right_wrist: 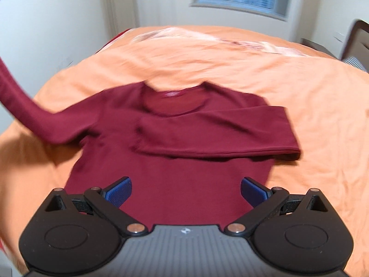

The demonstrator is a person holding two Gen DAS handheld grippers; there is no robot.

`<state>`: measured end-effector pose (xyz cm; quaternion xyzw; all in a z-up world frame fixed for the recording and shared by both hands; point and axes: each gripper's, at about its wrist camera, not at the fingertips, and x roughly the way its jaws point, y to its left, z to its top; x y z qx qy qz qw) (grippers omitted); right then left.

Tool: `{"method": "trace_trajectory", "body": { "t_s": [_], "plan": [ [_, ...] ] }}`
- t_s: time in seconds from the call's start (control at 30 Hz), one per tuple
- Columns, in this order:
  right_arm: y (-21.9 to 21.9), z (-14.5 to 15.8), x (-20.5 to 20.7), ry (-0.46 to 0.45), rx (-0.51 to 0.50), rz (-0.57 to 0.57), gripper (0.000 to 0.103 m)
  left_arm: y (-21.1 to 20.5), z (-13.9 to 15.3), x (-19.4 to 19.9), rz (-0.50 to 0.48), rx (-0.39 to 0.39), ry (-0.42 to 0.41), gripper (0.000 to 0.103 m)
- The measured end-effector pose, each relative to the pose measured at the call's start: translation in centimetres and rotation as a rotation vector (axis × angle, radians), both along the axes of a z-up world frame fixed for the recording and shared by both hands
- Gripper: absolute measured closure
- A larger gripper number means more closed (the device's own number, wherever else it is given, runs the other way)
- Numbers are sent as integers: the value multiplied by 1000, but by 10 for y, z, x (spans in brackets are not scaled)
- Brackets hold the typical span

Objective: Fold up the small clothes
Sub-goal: 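Grasp the other sleeve cuff with the left gripper and fold it across the body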

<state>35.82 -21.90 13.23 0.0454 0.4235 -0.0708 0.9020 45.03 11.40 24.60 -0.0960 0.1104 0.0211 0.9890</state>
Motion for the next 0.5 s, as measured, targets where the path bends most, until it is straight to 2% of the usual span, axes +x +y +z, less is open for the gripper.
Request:
{"method": "trace_trajectory", "body": {
  "t_s": [0.1,0.2,0.37,0.5],
  "plan": [
    [-27,5,-6,-25,10,-65,0,-44,3,8,-101,32,1,96],
    [-51,9,-13,-38,3,-130,0,-90,-8,18,-193,68,11,96],
    [-88,12,-30,-31,-20,-207,0,-159,-48,34,-284,89,123,93],
    [-107,6,-44,3,-29,-250,0,-190,-89,43,-348,75,240,93]
  ]
}}
